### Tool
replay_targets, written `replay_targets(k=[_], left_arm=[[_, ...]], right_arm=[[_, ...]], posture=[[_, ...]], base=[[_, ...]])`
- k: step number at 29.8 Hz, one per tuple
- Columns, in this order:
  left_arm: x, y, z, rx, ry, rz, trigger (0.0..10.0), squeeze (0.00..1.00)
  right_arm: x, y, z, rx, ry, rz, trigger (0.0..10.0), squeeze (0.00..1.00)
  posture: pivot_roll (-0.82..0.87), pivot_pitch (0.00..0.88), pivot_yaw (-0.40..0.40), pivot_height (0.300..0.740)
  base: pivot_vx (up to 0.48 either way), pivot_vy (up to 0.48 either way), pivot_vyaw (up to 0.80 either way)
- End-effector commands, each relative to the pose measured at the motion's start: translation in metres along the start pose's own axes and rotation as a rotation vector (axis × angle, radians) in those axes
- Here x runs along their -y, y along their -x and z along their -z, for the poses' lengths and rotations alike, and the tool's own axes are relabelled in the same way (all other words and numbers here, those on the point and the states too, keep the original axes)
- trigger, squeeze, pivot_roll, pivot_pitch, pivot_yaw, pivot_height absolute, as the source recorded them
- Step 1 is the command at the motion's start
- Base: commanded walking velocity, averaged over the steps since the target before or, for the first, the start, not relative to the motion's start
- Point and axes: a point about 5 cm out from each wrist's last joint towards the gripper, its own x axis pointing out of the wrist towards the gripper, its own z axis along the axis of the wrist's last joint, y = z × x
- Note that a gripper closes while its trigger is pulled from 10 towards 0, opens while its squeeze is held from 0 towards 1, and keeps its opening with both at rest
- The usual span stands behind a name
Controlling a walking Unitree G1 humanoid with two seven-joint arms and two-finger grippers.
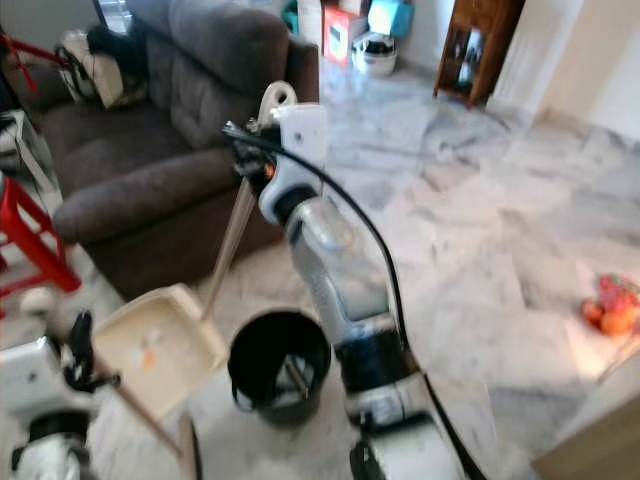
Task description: Sweep floor
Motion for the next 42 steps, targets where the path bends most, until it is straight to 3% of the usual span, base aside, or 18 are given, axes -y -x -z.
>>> replay_targets(k=[1, 21, 33, 42], left_arm=[[-0.002, -0.002, -0.008, 0.048, -0.005, -0.003, 10.0, 0.0], [-0.004, -0.002, -0.009, 0.051, -0.008, -0.003, 10.0, 0.0], [-0.003, -0.003, -0.012, 0.066, 0.001, 0.004, 10.0, 0.0], [-0.002, -0.003, -0.011, 0.064, 0.0, 0.01, 10.0, 0.0]], right_arm=[[-0.022, -0.006, -0.016, 0.075, -0.022, -0.075, 10.0, 0.0], [-0.019, -0.007, -0.013, 0.052, -0.034, -0.046, 10.0, 0.0], [-0.016, -0.008, -0.013, 0.055, -0.035, -0.014, 10.0, 0.0], [-0.024, -0.003, -0.03, 0.22, 0.1, -0.054, 10.0, 0.0]], posture=[[0.01, 0.025, 0.042, 0.74], [0.01, 0.024, 0.044, 0.74], [0.02, 0.022, 0.044, 0.74], [0.02, 0.02, 0.046, 0.74]], base=[[0.277, 0.0, -0.57], [0.275, 0.0, -0.32], [0.0, 0.0, -0.33], [0.0, 0.0, 0.0]])
